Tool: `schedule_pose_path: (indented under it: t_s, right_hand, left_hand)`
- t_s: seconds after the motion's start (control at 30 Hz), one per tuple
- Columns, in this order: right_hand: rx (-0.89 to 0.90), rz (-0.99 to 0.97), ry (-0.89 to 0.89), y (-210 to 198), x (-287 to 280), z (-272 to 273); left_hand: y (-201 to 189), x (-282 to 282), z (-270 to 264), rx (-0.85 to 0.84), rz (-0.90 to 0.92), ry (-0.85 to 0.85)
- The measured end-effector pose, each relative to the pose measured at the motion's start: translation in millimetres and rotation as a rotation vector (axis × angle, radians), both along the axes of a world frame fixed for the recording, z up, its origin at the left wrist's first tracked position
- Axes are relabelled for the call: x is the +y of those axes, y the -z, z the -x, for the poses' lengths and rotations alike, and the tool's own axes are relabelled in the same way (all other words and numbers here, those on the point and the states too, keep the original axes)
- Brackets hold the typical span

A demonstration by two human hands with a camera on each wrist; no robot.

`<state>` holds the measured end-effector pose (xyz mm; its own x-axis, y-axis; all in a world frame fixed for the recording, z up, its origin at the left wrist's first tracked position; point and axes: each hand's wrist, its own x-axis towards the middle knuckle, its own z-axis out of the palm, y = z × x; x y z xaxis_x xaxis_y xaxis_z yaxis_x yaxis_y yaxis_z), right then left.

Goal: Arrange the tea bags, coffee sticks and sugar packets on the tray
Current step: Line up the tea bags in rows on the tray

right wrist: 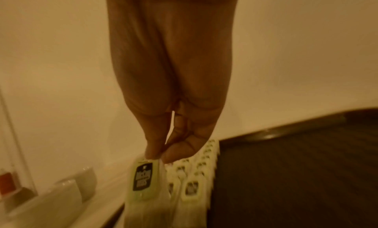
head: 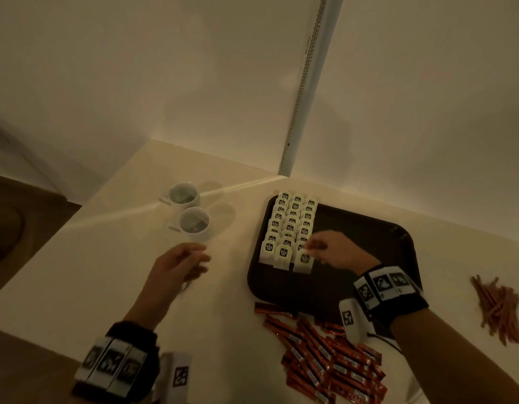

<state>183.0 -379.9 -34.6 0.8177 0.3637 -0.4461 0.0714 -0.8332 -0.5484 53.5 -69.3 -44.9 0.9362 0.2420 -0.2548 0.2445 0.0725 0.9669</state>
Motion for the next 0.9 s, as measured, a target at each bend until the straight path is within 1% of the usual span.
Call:
schedule_pose_path:
  t_s: [0.1, 0.23, 0.33, 0.47, 0.57, 0.67, 0.7, 0.73, 0.8, 0.83, 0.9]
  right_hand:
    - [0.037, 0.051, 0.018, 32.3, -3.0, 2.2]
    - [-0.023, 0.051, 0.090, 55.3, -1.7, 1.9]
    - [-0.103, 0.041, 0.178, 61.7, 0.9, -2.4]
    - [-0.107, 0.008, 0.282, 68.1, 7.1, -7.8]
    - [-0.107, 0.011, 0.301, 72.0, 12.0, -10.0]
    - [-0.160, 0.012, 0.326, 70.9, 15.6, -9.1]
    - [-0.191, 0.000, 0.337, 68.2, 17.0, -7.2]
    - [-0.225, -0.020, 0.336, 64.4, 19.4, -4.2]
    - [-0.274, -0.081, 0.283, 54.9, 26.1, 7.7]
    - [-0.274, -0.119, 0.244, 49.8, 29.6, 16.6]
    - [-0.234, -0.186, 0.161, 42.5, 34.5, 38.3]
  left_hand:
    - [19.1, 18.7, 29.5, 0.102, -0.005, -0.069]
    - [29.0, 39.4, 62.7, 0.186, -0.040, -0.107]
    - [33.7, 53.4, 79.4, 0.233, -0.070, -0.135]
    - [33.3, 60.7, 88.2, 0.261, -0.086, -0.148]
    - [28.1, 57.7, 87.3, 0.256, -0.092, -0.146]
    - [25.3, 55.4, 79.6, 0.268, -0.133, -0.134]
    - [27.4, 56.2, 75.3, 0.266, -0.191, -0.125]
    - [31.2, 58.5, 70.5, 0.258, -0.292, -0.108]
    - [39.7, 64.9, 59.3, 0.215, -0.548, -0.057]
    - [43.9, 68.4, 52.8, 0.195, -0.656, -0.029]
    - [52.8, 75.2, 39.3, 0.208, -0.780, 0.056]
